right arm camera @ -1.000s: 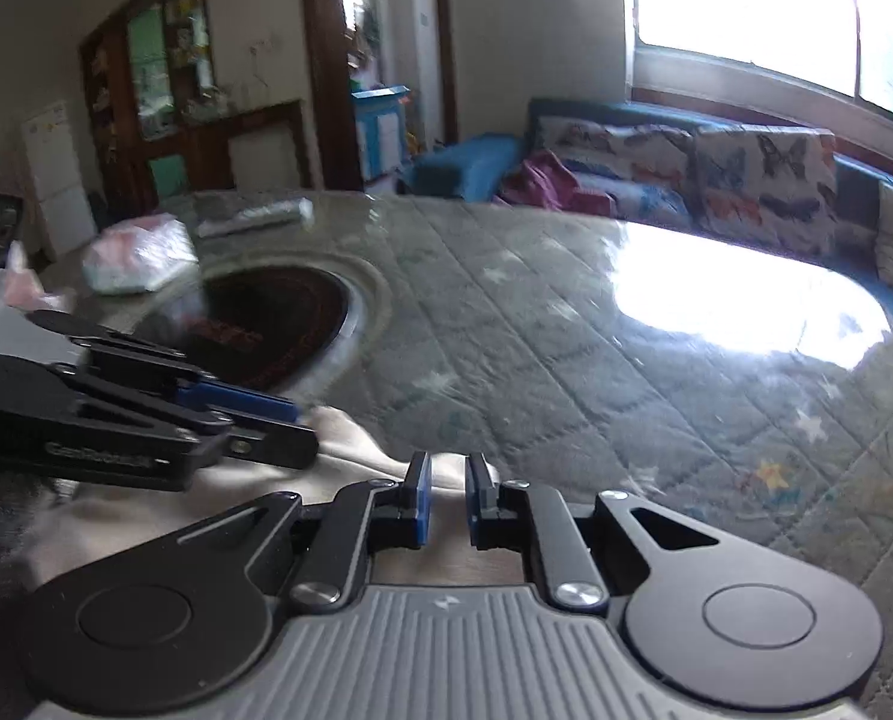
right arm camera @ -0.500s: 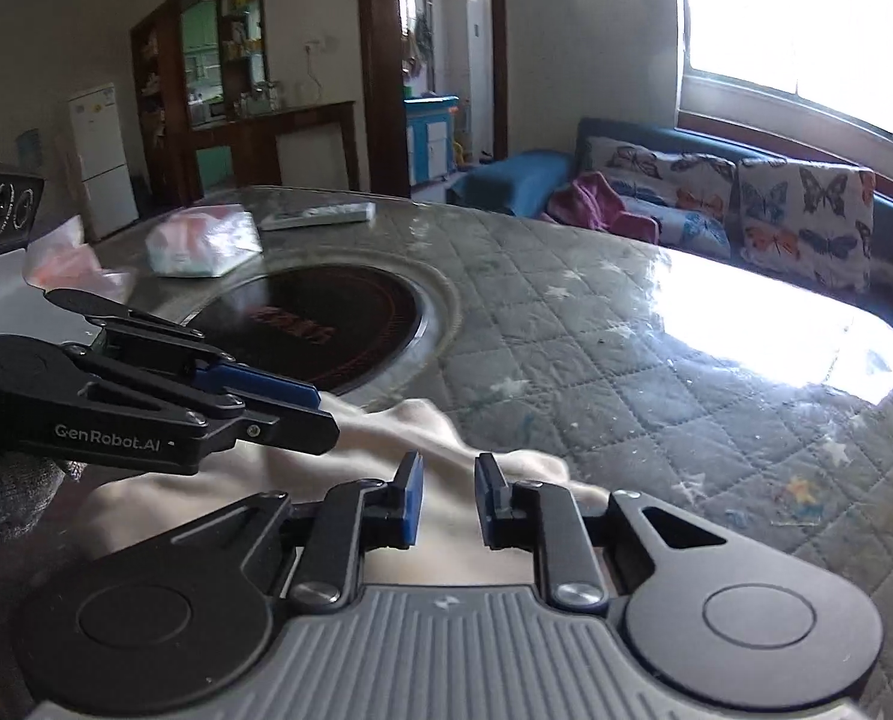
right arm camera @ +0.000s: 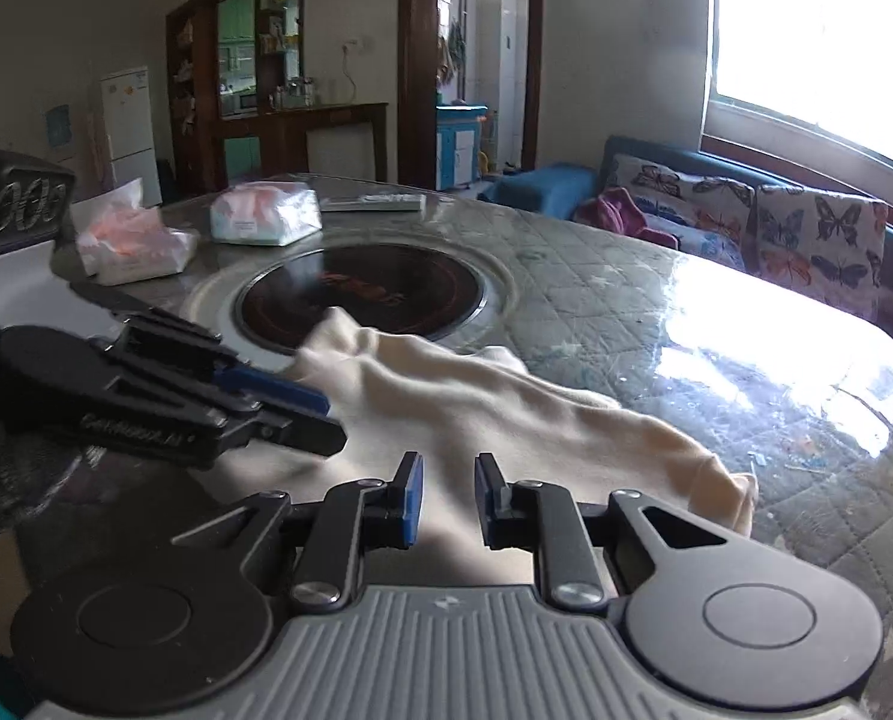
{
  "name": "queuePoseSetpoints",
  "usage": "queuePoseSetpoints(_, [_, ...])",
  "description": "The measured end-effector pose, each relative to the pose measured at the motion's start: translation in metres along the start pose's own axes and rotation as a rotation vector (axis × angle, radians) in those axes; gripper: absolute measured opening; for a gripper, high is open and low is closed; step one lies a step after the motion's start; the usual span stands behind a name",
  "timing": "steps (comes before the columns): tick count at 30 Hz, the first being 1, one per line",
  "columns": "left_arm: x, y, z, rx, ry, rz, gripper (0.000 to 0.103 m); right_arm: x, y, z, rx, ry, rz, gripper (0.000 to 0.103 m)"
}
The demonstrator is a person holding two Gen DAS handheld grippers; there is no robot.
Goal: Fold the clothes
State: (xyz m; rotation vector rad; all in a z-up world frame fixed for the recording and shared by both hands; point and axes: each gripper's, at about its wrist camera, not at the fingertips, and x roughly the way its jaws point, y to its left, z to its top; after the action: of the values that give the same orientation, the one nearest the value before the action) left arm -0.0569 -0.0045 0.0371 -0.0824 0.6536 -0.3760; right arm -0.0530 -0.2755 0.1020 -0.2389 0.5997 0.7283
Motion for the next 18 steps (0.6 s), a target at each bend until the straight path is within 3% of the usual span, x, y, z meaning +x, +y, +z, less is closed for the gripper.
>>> queuePoseSetpoints(4, [-0.004,0.001,-0.006,-0.015,-0.006,0.017,0.024,0.004,0.009,-0.014,-0.016,0.034,-0.007,0.018])
queuePoseSetpoints(9, [-0.015,0.001,-0.007,-0.018,-0.033,0.015,0.024,-0.014,0.013,-0.017,0.004,-0.013,-0.013,0.018])
queuePoseSetpoints(15, [-0.013,0.006,-0.015,-0.028,-0.023,0.04,0.025,-0.021,-0.002,-0.035,0.082,0.029,-0.044,0.018])
queuePoseSetpoints(18, [-0.014,0.008,-0.015,-0.032,-0.022,0.042,0.025,-0.033,-0.011,-0.037,0.125,0.0,-0.059,0.018])
